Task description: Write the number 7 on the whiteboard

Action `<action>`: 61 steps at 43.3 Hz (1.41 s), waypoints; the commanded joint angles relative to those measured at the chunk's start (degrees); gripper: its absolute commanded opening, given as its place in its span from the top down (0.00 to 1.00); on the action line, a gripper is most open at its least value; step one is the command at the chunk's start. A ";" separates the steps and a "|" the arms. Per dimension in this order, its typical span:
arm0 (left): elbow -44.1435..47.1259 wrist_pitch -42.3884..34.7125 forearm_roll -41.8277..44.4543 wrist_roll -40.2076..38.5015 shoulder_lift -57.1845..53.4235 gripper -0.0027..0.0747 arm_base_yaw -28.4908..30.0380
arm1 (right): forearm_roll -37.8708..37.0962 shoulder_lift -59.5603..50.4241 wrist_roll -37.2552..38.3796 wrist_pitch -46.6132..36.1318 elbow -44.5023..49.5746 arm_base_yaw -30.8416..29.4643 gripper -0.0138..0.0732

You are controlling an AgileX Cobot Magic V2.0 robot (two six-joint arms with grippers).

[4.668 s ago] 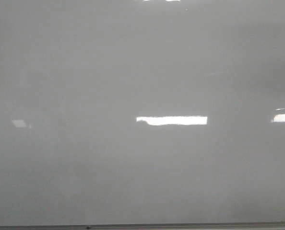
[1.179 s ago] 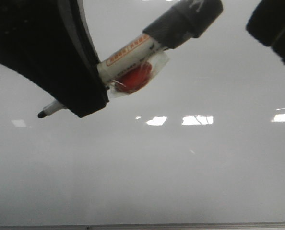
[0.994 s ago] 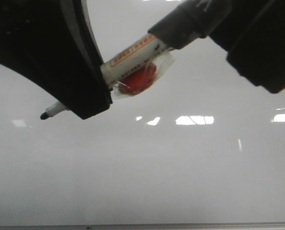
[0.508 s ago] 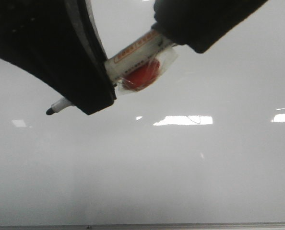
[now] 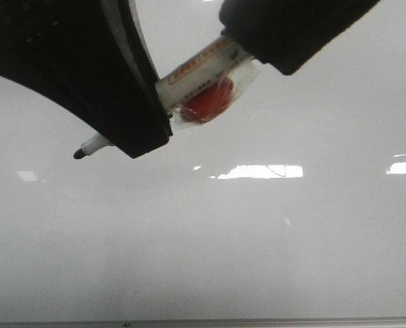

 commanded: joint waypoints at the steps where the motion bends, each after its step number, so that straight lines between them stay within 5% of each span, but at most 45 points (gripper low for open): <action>1: -2.16 -2.71 -1.35 -0.05 -1.32 0.99 -0.44 | 1.52 -0.79 -0.82 -1.41 -1.93 0.09 0.52; 11: -2.16 -2.84 -1.46 -0.05 -1.32 0.93 -0.44 | 1.47 -0.79 -0.82 -1.09 -1.87 0.09 0.78; 21: -2.29 -4.40 -1.33 -0.41 -2.73 0.48 -0.44 | 1.47 -0.79 -0.77 -0.93 -1.87 0.09 0.91; 24: -2.66 -4.16 -0.47 -1.04 -4.45 0.43 -0.44 | 0.95 -1.15 -0.54 -1.18 -1.87 -0.18 0.91; 39: -1.40 -3.53 15.66 -24.08 -19.38 0.42 -0.44 | -5.09 -10.72 15.99 -5.51 -0.18 -13.30 0.91; 46: 4.41 -6.48 17.27 -33.66 -23.74 0.42 -0.44 | -4.92 -17.49 22.22 -20.80 9.50 -16.84 0.91; 61: 6.41 -8.66 16.64 -36.38 -21.97 0.42 -0.44 | -2.81 -11.83 22.22 -26.68 8.02 -16.78 0.91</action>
